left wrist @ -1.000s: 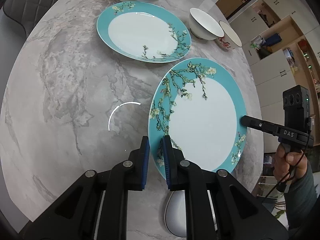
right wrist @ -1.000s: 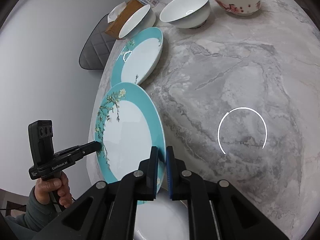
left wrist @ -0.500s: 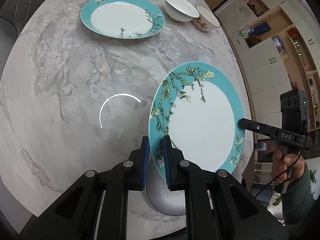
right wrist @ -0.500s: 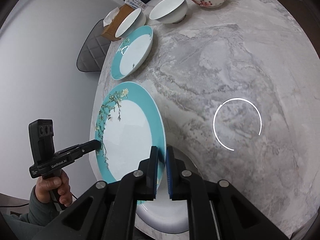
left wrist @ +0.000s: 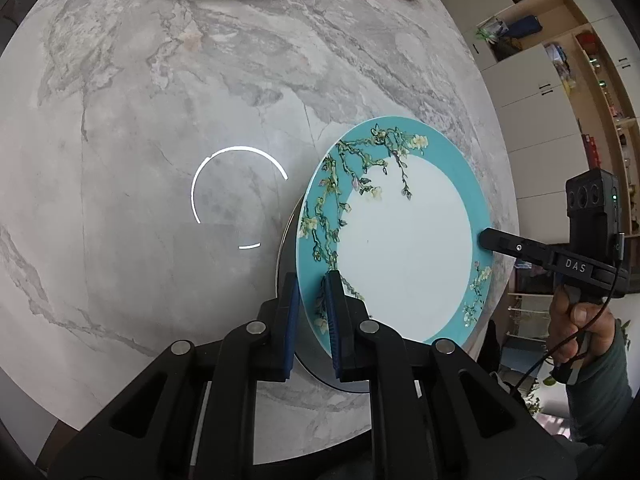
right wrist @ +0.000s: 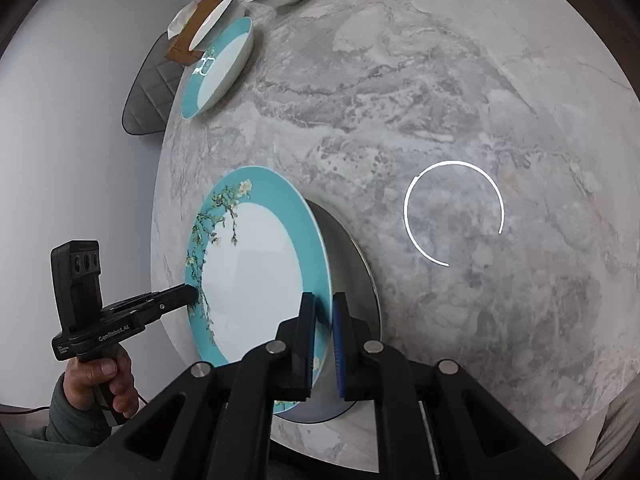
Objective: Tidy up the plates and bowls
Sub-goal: 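Carry the teal floral plate onto the grey-rimmed plate and open the left tool, then move the left tool to the other teal floral plate, then close the left tool on the teal floral plate rim and lift it, then carry the teal floral plate onto the plate stack and open the left tool, then move the left tool to the rim of the large white bowl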
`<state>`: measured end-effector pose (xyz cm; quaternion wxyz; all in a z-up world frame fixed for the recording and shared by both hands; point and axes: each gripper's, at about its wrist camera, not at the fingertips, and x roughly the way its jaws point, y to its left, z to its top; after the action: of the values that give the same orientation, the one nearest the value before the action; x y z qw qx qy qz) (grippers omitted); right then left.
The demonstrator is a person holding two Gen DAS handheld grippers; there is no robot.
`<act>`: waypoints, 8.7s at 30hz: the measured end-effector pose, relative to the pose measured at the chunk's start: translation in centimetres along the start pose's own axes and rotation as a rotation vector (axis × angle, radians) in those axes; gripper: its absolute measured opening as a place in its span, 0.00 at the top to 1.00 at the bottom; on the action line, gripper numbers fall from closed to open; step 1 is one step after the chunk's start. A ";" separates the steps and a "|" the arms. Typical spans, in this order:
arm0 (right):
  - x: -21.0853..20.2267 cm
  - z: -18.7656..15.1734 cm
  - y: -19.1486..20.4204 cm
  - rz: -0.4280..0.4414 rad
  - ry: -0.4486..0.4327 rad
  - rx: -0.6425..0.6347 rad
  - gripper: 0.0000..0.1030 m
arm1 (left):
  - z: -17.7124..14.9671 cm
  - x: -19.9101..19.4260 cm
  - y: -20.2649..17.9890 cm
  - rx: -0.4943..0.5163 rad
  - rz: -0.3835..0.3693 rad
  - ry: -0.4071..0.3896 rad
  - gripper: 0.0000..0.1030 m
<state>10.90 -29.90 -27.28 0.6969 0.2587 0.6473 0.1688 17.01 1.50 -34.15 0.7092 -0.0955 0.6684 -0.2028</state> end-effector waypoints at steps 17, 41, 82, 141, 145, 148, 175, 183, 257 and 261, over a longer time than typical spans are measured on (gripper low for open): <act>1.2 -1.0 -0.9 -0.041 0.007 0.007 0.89 | -0.7 1.2 0.3 0.040 0.017 0.003 0.89; 2.3 -1.9 4.4 -0.402 0.008 -0.205 0.69 | -1.4 1.2 -0.6 0.047 0.069 -0.041 0.88; 3.6 23.3 9.2 -0.006 -0.208 -0.184 0.09 | 21.0 -8.1 13.4 -0.314 0.266 -0.404 0.01; 9.1 27.2 11.9 -0.057 -0.163 -0.243 0.90 | 26.2 -5.2 10.9 -0.212 0.269 -0.334 0.84; 6.9 25.2 11.6 -0.059 -0.187 -0.240 0.90 | 24.5 -6.3 9.1 -0.188 0.244 -0.340 0.84; 5.1 23.0 11.2 -0.061 -0.208 -0.241 0.90 | 22.7 -7.1 7.3 -0.157 0.227 -0.346 0.84; -2.0 -2.8 5.6 -0.162 -0.266 -0.106 0.89 | -0.2 -5.4 -3.4 0.068 0.135 -0.251 0.84; -1.0 -6.1 4.7 -0.184 -0.264 -0.084 0.89 | -3.3 -3.9 -3.2 0.104 0.139 -0.230 0.84; -0.3 32.5 22.5 -0.110 -0.365 -0.457 0.00 | 29.4 -15.0 8.5 -0.155 0.445 -0.504 0.00; 3.3 38.8 23.4 -0.141 -0.325 -0.403 0.01 | 36.1 -14.2 10.7 -0.187 0.420 -0.510 0.00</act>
<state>51.95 -14.63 -15.35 0.8391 0.0928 0.4967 0.2013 54.03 12.15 -22.37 0.8680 -0.0681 0.4902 0.0403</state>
